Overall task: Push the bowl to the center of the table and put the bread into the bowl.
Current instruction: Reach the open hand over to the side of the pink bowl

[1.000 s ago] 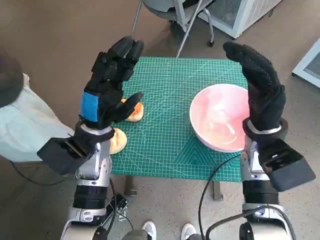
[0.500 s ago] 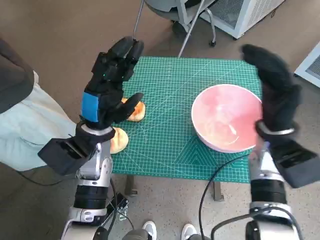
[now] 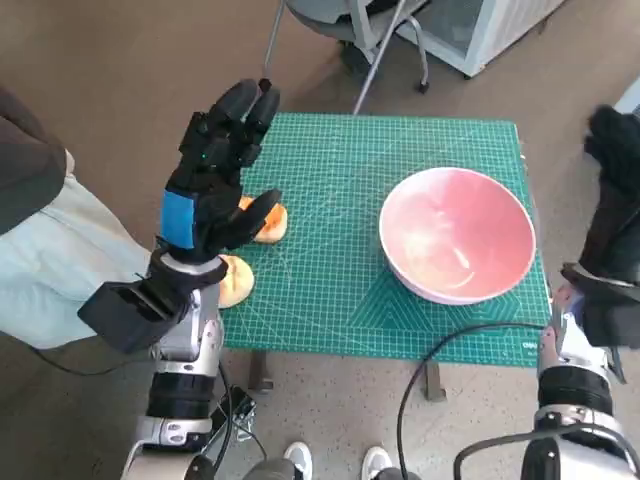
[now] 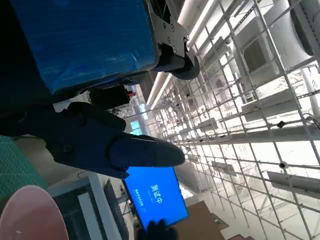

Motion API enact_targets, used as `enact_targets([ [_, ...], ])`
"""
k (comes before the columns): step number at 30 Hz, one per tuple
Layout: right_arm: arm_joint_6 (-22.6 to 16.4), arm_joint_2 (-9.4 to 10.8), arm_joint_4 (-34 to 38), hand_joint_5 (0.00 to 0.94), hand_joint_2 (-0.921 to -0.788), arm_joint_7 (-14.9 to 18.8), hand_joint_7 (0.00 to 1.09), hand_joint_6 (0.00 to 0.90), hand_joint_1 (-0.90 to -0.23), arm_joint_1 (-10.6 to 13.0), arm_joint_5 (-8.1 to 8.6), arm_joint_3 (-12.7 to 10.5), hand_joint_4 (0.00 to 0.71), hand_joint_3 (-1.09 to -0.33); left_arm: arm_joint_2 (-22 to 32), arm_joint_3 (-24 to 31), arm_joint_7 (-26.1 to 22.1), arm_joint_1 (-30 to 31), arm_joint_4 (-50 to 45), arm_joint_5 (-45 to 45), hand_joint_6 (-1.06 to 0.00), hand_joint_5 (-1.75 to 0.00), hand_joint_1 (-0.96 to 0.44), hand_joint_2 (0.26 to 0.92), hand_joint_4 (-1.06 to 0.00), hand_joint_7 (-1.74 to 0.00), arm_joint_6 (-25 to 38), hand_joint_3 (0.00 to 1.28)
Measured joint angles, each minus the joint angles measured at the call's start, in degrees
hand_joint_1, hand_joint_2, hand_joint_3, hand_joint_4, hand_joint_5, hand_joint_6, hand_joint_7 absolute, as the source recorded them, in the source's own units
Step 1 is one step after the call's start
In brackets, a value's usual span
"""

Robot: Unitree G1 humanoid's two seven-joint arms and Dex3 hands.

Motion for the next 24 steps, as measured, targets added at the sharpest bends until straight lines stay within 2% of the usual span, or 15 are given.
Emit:
enact_targets([
  [6,4.67,-0.34,5.58,0.001,-0.921,-2.71,0.71,0.035,-0.446,0.68,-0.16,0.17,0.312,-0.819,0.01,-0.01,0.33,0.01,0.06,0.01,-0.27,0.00,-0.46,0.921,-0.35,-0.36,-0.09,0.23],
  [10,8.33,0.15,7.80,0.002,-0.921,-3.65,0.67,0.058,-0.479,0.73,-0.10,0.21,0.311,-0.816,0.05,-0.03,0.36,0.05,0.06,0.06,-0.27,0.00,-0.46,0.921,-0.35,-0.35,-0.10,0.23],
  [13,10.90,1.18,9.13,0.005,-0.921,-4.14,0.65,0.075,-0.498,0.83,0.00,0.14,0.317,-0.809,0.15,-0.04,0.46,0.14,0.05,0.19,-0.28,0.00,-0.46,0.921,-0.35,-0.35,-0.10,0.23],
  [24,18.69,6.70,11.58,0.019,-0.921,-3.76,0.64,0.123,-0.480,1.06,1.95,-1.84,0.356,-0.818,0.96,-0.06,0.55,1.28,-0.72,0.54,-0.28,0.00,-0.48,0.921,-0.35,-0.33,-0.07,0.23],
])
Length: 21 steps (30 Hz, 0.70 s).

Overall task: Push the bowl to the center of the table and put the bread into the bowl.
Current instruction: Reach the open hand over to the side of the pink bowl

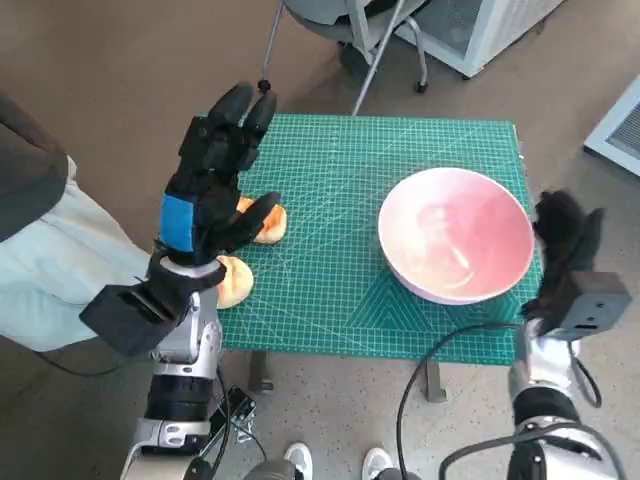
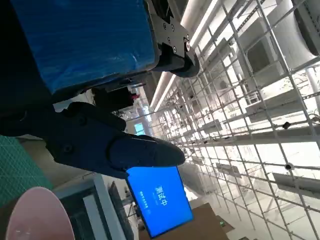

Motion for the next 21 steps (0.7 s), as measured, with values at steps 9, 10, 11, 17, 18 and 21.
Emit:
enact_targets([
  [9,5.68,3.32,0.50,0.001,-0.921,1.50,0.63,0.122,-0.467,-1.59,2.43,-2.32,0.302,-0.822,1.55,0.28,-0.11,0.88,-0.16,-0.01,-0.30,0.00,-0.48,0.921,-0.34,-0.28,-0.01,0.23],
  [10,6.16,3.63,0.52,0.000,-0.921,1.64,0.62,0.117,-0.466,-1.96,2.60,-2.50,0.291,-0.820,1.67,0.34,-0.11,0.89,-0.16,-0.02,-0.30,0.00,-0.48,0.921,-0.34,-0.27,-0.01,0.23],
  [11,6.70,3.99,0.55,0.000,-0.921,1.73,0.62,0.113,-0.465,-2.40,2.66,-2.62,0.284,-0.819,1.80,0.42,-0.12,0.91,-0.16,-0.02,-0.30,0.00,-0.48,0.921,-0.34,-0.26,-0.02,0.23],
  [17,9.69,5.69,0.75,0.000,-0.921,2.45,0.62,0.105,-0.473,-5.36,3.02,-3.60,0.255,-0.814,2.59,0.71,-0.13,1.80,-1.04,-0.02,-0.31,0.00,-0.49,0.921,-0.35,-0.25,-0.02,0.23],
  [18,10.07,5.89,0.76,0.000,-0.921,2.68,0.64,0.097,-0.476,-5.81,3.15,-3.86,0.248,-0.811,2.73,0.77,-0.13,2.14,-1.40,-0.02,-0.31,0.00,-0.49,0.921,-0.35,-0.24,-0.02,0.23],
  [21,11.19,6.53,0.83,0.000,-0.921,3.21,0.66,0.087,-0.478,-7.12,4.14,-5.00,0.241,-0.808,3.31,1.03,-0.12,3.08,-2.39,-0.02,-0.31,0.00,-0.49,0.921,-0.35,-0.23,-0.02,0.23],
])
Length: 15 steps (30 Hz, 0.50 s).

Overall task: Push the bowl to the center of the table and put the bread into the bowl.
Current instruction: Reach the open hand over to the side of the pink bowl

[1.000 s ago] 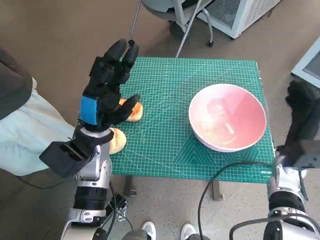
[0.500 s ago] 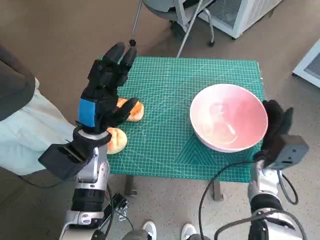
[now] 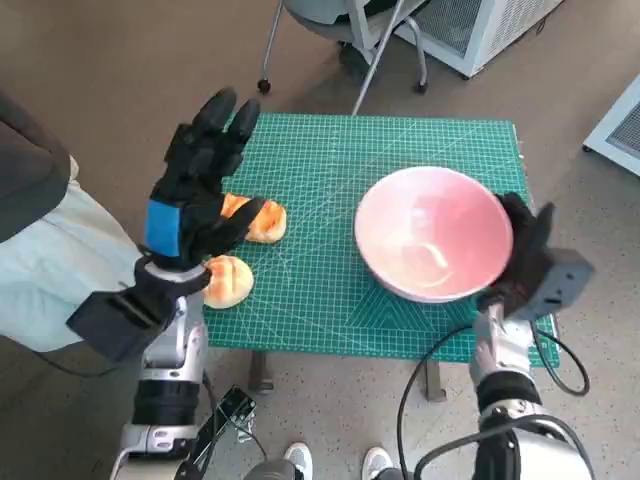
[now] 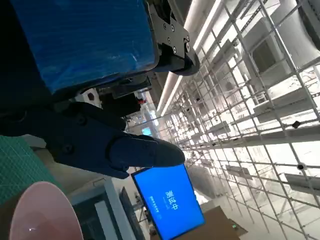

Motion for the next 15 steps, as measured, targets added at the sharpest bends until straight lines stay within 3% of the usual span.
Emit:
enact_targets([
  [5,1.29,0.92,0.08,0.004,-0.921,0.50,0.68,0.083,-0.485,-2.00,1.22,-1.53,0.245,-0.806,0.57,0.62,0.22,1.26,-1.15,-0.01,-0.32,-0.01,-0.49,0.921,-0.36,-0.22,0.10,0.23],
  [15,3.24,3.15,0.49,0.018,-0.921,0.24,0.81,0.073,-0.471,-5.92,1.34,-3.26,0.282,-0.813,1.34,1.04,1.08,2.81,-2.67,0.06,-0.34,-0.01,-0.51,0.921,-0.37,-0.20,0.66,0.23],
])
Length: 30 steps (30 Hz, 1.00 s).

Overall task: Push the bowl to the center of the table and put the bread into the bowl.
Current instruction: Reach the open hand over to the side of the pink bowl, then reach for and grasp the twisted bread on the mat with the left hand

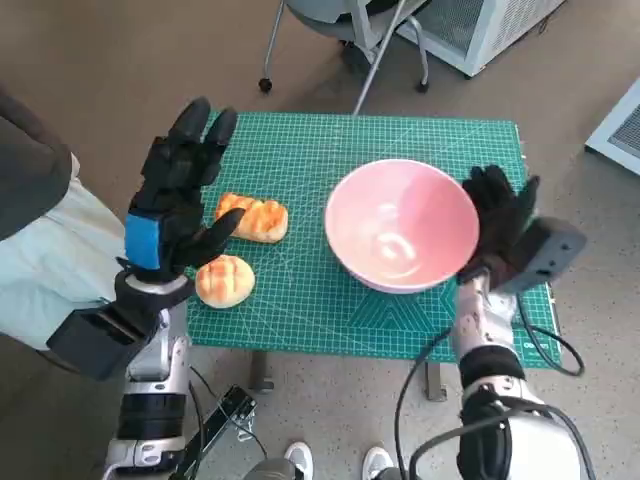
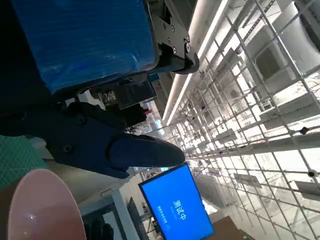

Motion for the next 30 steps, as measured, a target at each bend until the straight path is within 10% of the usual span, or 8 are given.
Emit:
enact_targets([
  [20,0.33,-1.43,0.11,0.000,-0.921,-0.04,0.76,0.062,-0.480,-1.51,-0.90,0.99,0.236,-0.808,10.26,-0.01,5.95,-0.06,6.08,16.48,-0.31,0.00,-0.53,0.921,-0.33,-0.16,0.10,0.24],
  [30,-10.81,-5.18,-2.02,0.013,-0.921,4.41,0.67,0.087,-0.500,-1.71,-1.28,2.63,0.271,-0.783,22.85,-6.25,6.87,-9.35,18.13,31.61,-0.26,0.00,-0.47,0.921,-0.29,-0.11,3.68,0.09],
])
